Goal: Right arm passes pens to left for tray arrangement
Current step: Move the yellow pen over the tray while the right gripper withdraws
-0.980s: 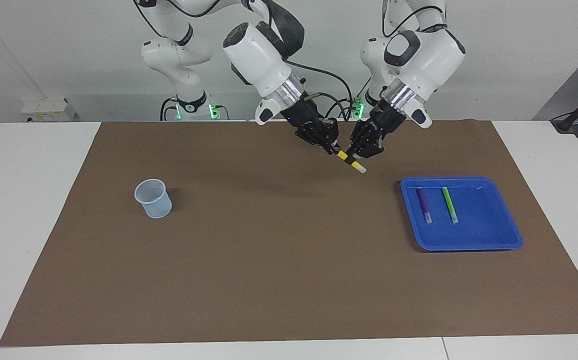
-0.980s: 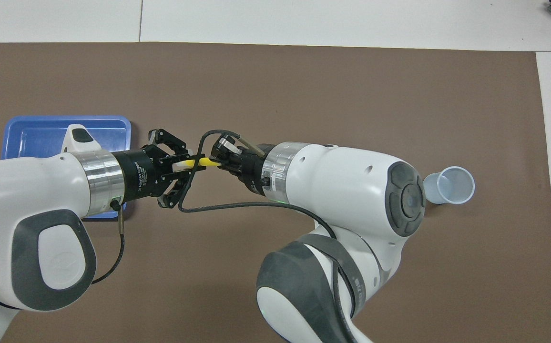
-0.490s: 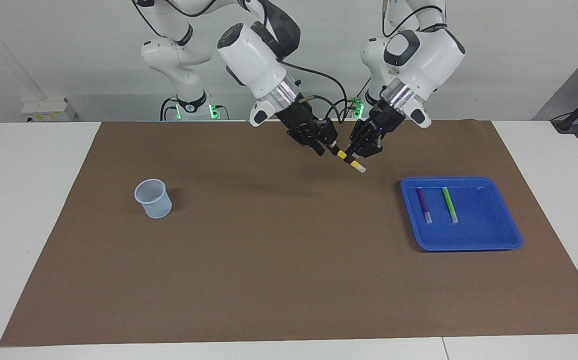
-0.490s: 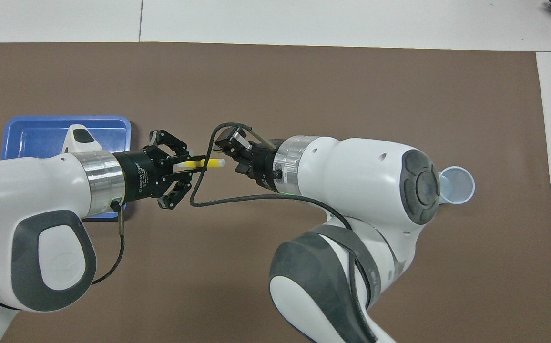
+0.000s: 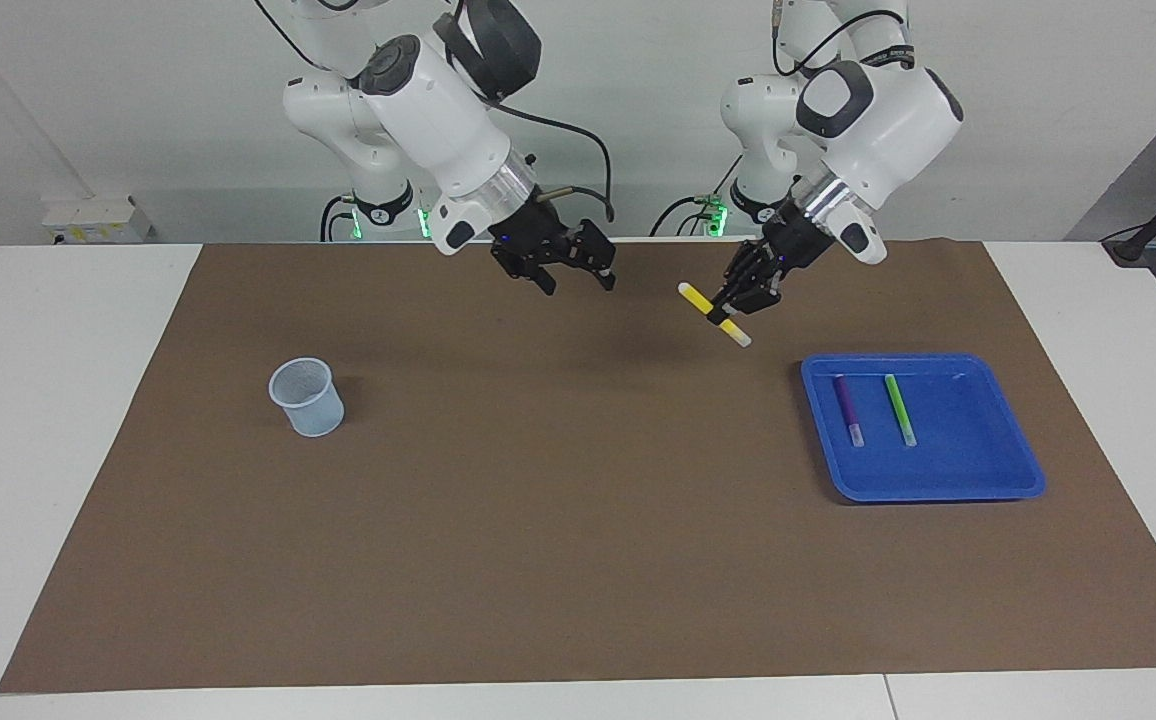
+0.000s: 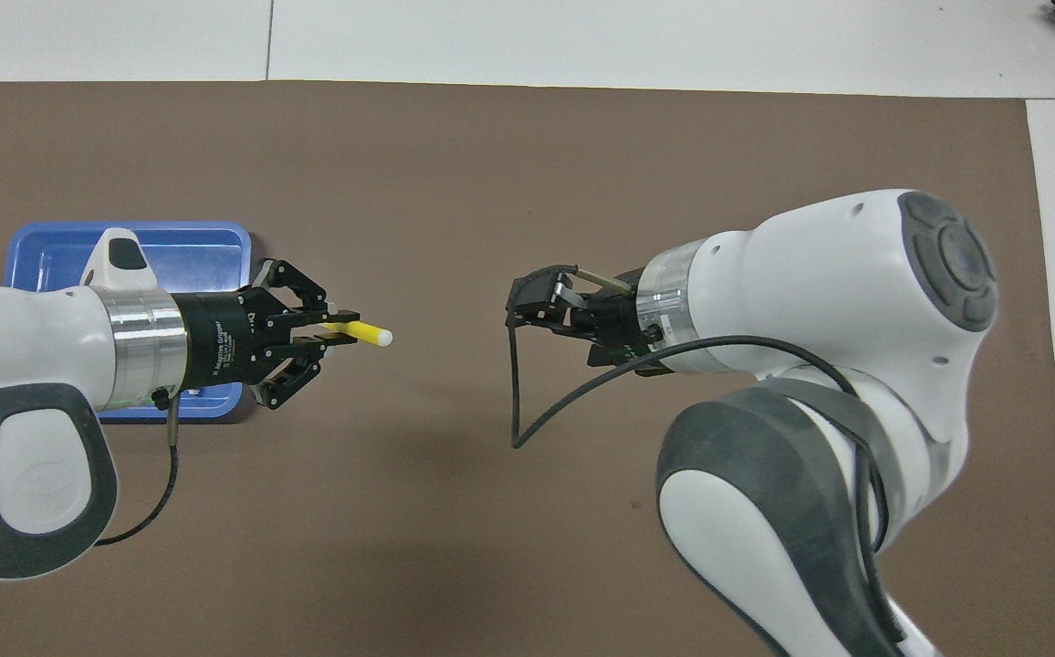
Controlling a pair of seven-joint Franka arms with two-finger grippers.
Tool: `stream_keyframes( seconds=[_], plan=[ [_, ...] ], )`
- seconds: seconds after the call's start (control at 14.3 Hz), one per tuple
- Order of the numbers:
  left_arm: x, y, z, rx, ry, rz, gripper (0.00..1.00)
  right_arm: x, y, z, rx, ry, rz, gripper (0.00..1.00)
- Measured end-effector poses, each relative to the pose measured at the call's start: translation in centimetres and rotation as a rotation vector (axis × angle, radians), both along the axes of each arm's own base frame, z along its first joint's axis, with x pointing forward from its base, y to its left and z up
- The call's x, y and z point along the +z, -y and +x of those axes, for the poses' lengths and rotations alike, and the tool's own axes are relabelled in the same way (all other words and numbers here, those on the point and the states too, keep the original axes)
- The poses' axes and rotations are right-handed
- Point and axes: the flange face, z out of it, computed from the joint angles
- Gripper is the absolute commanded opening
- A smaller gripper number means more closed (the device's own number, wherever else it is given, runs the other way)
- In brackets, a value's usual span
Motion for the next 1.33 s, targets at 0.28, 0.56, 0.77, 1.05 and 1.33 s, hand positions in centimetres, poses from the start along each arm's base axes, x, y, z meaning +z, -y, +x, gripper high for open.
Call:
stream_keyframes(
  seconds=[0.28,0.56,0.77,1.05,1.33],
  plan=[
    [-0.2,-4.7,-0.2,-0.222,0.071,0.027,0.0,-0.8,3.1,-0.8,0.18,-0.008,-0.2,1.0],
    [-0.5,-9.0,-0.6,-0.461,0.152,0.128,0.0,-1.2,6.2,-0.9,0.287,-0.026,-0.315,1.0],
    [-1.1,-12.5,-0.9,-0.626,0.202,0.197,0.0,-1.8,10.1,-0.1,0.358,-0.025,-0.34,1.0],
    [-2.6,-15.5,-0.9,-0.83,0.232,0.296,0.0,-1.9,14.3,0.9,0.41,-0.009,-0.424,1.0],
    [-5.0,-19.6,-0.3,-0.977,0.235,0.342,0.0,-0.6,18.1,1.5,0.36,-0.005,-0.426,1.0]
  ],
)
